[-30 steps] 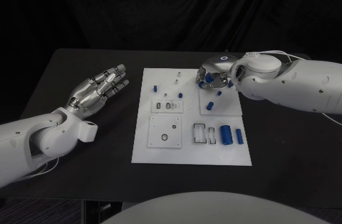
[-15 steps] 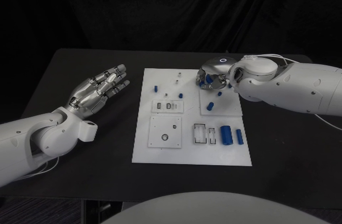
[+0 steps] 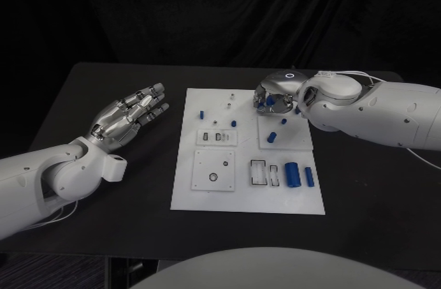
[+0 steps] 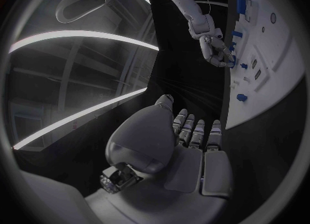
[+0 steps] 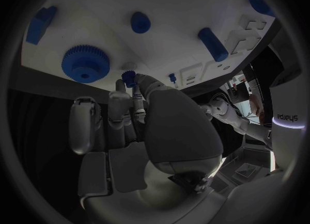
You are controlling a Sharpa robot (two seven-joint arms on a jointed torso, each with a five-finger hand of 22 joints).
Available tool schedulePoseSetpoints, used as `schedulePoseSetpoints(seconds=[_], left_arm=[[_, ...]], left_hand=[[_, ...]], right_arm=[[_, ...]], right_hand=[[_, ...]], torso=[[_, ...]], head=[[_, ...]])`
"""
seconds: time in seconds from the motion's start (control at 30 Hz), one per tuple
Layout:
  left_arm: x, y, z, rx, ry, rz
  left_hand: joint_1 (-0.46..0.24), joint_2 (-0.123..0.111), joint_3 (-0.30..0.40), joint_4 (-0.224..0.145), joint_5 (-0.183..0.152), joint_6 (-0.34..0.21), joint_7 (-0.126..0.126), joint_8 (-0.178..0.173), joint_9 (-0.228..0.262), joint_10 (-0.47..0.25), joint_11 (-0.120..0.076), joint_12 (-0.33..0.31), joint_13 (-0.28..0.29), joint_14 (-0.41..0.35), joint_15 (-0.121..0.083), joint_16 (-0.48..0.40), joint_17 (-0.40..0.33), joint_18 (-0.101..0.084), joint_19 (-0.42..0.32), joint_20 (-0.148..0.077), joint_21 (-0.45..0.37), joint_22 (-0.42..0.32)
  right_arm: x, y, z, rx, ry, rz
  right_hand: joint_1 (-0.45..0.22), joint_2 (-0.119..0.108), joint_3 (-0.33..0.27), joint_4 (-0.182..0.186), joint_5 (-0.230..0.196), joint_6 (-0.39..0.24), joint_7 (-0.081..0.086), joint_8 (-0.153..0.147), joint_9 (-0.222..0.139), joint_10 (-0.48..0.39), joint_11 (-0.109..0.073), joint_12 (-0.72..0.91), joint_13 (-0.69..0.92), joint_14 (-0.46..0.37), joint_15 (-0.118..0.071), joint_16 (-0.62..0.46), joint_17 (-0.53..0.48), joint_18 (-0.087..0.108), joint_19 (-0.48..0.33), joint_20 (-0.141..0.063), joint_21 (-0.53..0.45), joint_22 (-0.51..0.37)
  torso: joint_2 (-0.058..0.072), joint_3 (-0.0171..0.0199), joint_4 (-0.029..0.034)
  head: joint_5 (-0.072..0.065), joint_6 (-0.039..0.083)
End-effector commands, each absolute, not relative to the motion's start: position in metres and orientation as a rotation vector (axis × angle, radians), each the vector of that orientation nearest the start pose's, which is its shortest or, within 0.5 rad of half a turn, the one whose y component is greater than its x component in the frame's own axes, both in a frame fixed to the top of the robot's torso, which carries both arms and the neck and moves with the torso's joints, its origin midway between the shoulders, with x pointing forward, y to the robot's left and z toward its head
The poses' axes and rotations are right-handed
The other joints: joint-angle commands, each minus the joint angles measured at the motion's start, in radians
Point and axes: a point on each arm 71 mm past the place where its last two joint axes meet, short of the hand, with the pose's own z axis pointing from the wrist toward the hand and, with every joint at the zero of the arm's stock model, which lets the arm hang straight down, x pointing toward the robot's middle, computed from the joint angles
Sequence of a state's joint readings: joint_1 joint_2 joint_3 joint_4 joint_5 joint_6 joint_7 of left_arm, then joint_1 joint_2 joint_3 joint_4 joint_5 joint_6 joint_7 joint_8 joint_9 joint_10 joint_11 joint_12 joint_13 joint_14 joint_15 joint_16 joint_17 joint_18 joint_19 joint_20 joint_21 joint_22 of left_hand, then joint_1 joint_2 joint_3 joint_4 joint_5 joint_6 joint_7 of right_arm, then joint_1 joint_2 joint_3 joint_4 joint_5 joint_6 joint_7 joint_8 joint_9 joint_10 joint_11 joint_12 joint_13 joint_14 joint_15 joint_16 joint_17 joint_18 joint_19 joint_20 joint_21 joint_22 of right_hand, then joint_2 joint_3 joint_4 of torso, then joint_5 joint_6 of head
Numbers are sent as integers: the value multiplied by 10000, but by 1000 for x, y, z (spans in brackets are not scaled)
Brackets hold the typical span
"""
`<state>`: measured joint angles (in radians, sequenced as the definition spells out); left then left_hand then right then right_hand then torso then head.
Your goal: Assemble the parts on the task board
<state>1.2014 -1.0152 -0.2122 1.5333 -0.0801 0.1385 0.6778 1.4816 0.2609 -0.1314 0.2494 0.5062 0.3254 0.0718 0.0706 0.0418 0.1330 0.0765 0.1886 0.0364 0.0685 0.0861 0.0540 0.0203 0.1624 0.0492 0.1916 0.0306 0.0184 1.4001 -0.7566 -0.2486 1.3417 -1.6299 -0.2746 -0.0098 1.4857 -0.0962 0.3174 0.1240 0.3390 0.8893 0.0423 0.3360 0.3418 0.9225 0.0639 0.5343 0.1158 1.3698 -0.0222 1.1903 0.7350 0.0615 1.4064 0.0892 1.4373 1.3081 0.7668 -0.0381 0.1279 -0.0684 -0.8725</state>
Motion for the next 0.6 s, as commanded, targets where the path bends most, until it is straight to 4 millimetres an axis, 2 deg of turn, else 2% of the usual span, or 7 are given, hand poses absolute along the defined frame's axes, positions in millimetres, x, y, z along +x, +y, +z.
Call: schedulePoseSetpoints(seconds=[0.03, 0.23, 0.37, 0.43, 0.57, 0.6], left_arm=[[443, 273, -206, -8706, 13665, -19614], [444, 272, -206, -8711, 13704, -19607], [444, 271, -206, -8712, 13729, -19626], [444, 270, -206, -8713, 13740, -19633], [444, 269, -206, -8706, 13756, -19652], [444, 269, -207, -8707, 13762, -19651]], left_hand=[[113, -5, 56, -73, 80, 67, 31, -32, 13, 17, 84, 14, -1, 7, 90, 39, 10, 146, 4, 104, 51, 14], [132, -14, 99, -113, 116, 114, 37, -20, 20, 26, 93, 23, 1, 15, 95, 42, 11, 149, 7, 112, 53, 14], [141, -15, 133, -139, 147, 148, 43, -11, 25, 35, 96, 33, 3, 22, 96, 46, 13, 151, 12, 115, 57, 15], [146, -18, 150, -153, 166, 162, 45, -7, 27, 42, 99, 40, 5, 27, 98, 49, 14, 152, 14, 118, 58, 15], [149, -21, 165, -165, 182, 182, 45, -2, 30, 55, 104, 56, 8, 31, 101, 51, 15, 153, 16, 120, 59, 16], [149, -21, 165, -165, 182, 182, 45, -2, 30, 55, 104, 56, 8, 31, 101, 51, 15, 153, 16, 120, 59, 16]], right_arm=[[524, -202, -153, -5291, 15100, 4803], [530, -188, -137, -5577, 14756, 4908], [536, -177, -134, -5670, 14759, 5054], [540, -171, -134, -5612, 14915, 5182], [548, -159, -135, -5546, 15270, 5280], [551, -155, -136, -5554, 15378, 5276]], right_hand=[[17, 59, -28, -39, -47, -87, 1, 63, 139, 153, -41, 19, 26, 78, -16, 73, 87, -69, 80, -13, 66, 599], [16, 38, -22, -39, -101, -196, 13, 58, 265, 188, -39, -31, 19, 126, -43, 154, 263, -93, 149, -32, 122, 699], [31, 36, -3, -47, -106, -279, 6, 46, 350, 226, -51, -58, 19, 147, -63, 187, 324, -99, 170, -50, 140, 733], [56, 36, 16, -63, -93, -323, 6, 38, 395, 242, -59, -74, 18, 144, -67, 184, 320, -99, 169, -57, 139, 737], [69, 23, 60, -71, -71, -545, 166, -26, 574, 253, -33, -162, 13, 113, -8, 165, 299, -97, 144, -26, 122, 731], [51, 24, 68, -61, -94, -555, 297, -7, 683, 202, 0, -227, 4, 73, 24, 128, 244, -84, 99, -2, 86, 690]], torso=[[3, -3, -11], [25, -8, 13], [34, -14, 32], [47, -16, 34], [82, -29, 58], [91, -34, 78]], head=[[33, -1], [57, -1], [47, -1], [87, -1], [102, -1], [83, -1]])
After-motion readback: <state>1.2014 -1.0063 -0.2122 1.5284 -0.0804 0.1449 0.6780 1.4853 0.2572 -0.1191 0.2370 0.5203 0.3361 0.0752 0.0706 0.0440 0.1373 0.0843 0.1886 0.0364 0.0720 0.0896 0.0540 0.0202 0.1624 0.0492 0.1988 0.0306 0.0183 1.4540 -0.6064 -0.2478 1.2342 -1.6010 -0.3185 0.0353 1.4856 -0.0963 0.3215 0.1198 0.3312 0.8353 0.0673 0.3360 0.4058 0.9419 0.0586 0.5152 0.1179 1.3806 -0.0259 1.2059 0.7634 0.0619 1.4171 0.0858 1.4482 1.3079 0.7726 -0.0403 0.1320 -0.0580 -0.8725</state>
